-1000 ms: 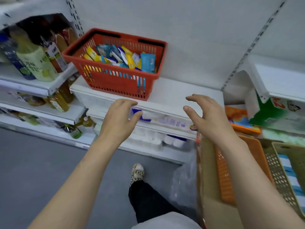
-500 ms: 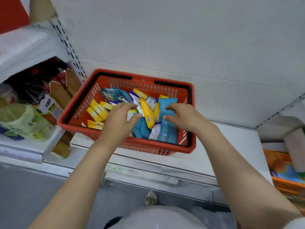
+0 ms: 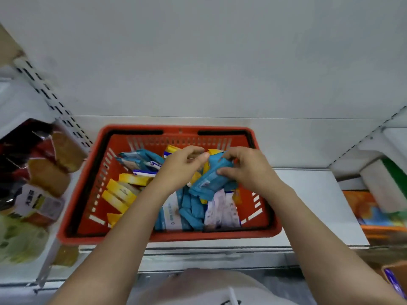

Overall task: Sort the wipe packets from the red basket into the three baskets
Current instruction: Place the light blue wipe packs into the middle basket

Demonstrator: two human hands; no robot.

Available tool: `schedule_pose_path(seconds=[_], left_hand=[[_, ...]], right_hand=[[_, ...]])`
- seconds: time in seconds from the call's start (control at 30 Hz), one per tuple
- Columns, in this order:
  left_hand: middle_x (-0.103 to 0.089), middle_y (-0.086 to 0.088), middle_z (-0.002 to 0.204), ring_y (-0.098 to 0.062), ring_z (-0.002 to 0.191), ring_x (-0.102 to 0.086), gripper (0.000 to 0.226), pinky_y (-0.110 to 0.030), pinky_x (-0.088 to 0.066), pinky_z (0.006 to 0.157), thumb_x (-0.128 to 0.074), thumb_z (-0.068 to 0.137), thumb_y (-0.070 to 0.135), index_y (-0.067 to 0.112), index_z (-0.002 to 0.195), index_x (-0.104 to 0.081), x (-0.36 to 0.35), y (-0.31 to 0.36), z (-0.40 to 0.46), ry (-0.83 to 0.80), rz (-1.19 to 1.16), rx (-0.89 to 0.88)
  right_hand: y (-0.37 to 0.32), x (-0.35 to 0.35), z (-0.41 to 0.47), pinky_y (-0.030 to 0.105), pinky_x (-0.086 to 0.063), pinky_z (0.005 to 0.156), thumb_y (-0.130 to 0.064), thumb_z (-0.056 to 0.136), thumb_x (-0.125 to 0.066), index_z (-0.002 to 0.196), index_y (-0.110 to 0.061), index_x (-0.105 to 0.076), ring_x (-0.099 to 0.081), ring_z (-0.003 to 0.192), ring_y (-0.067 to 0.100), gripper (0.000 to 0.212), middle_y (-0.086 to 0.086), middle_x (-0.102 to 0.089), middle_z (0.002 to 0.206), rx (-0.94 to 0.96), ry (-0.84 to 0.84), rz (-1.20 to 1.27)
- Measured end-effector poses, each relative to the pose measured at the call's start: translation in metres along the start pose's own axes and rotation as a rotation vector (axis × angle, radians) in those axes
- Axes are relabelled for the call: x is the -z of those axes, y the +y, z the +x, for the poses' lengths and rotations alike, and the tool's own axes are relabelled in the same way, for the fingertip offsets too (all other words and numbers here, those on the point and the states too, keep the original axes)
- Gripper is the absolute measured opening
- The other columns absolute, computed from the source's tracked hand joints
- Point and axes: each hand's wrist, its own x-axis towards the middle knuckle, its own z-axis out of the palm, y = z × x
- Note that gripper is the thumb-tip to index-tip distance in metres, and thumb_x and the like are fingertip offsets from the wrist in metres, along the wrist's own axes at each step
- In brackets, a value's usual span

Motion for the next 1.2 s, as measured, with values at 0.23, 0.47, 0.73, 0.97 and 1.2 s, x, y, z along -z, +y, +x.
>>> schedule_pose_path(seconds=[0.23,0.47,0.73,0.97,1.2], left_hand=[[-0.066,0.007,0.116,-0.014,0.105,-0.065,0.036,-0.051,-0.057,0.083,-0.069,0.09,0.035,0.035,0.125,-0.062,0.015,-0.005,0.025,0.083,-0.186,-0.018],[-0.063,0.008,0.123,-0.01,0.112,-0.061,0.08,-0.029,-0.052,0.09,-0.084,0.074,0.021,0.037,0.141,-0.045,0.003,-0.008,0.042,-0.019,-0.15,-0.174],[-0.064,0.0,0.125,-0.015,0.113,-0.06,0.05,-0.033,-0.049,0.097,-0.075,0.085,0.032,0.018,0.13,-0.059,-0.027,-0.014,0.069,-0.048,-0.079,-0.074],[-0.065,-0.003,0.121,-0.024,0.119,-0.05,0.057,-0.039,-0.045,0.098,-0.08,0.077,0.043,0.017,0.125,-0.063,-0.057,-0.014,0.087,-0.014,0.199,-0.102],[-0.063,-0.003,0.099,-0.028,0.107,-0.051,0.017,-0.043,-0.048,0.09,-0.083,0.075,0.037,0.031,0.081,-0.068,-0.06,-0.016,0.094,-0.012,0.34,-0.122]], right_hand=[[-0.016,-0.007,-0.001,0.027,-0.054,0.08,-0.034,0.076,-0.084,0.082,-0.018,-0.068,-0.067,0.091,0.008,0.024,-0.007,-0.068,0.103,-0.09,0.165,0.569],[-0.012,-0.005,0.002,0.017,-0.04,0.088,-0.035,0.074,-0.084,0.134,-0.021,-0.053,-0.056,0.11,0.011,0.07,-0.002,-0.06,0.123,-0.252,0.1,0.162],[0.022,0.026,-0.022,0.032,-0.054,0.068,-0.034,0.078,-0.08,0.098,-0.016,-0.062,-0.066,0.081,0.015,0.032,-0.004,-0.067,0.09,-0.569,0.45,0.298],[0.019,0.021,-0.036,0.036,-0.06,0.073,-0.029,0.081,-0.08,0.119,-0.025,-0.054,-0.069,0.082,0.01,0.046,-0.004,-0.067,0.095,-0.57,0.367,0.401],[0.017,0.017,-0.036,0.041,-0.061,0.078,-0.034,0.08,-0.08,0.109,-0.022,-0.058,-0.07,0.085,0.012,0.038,-0.007,-0.068,0.097,-0.598,0.356,0.384]])
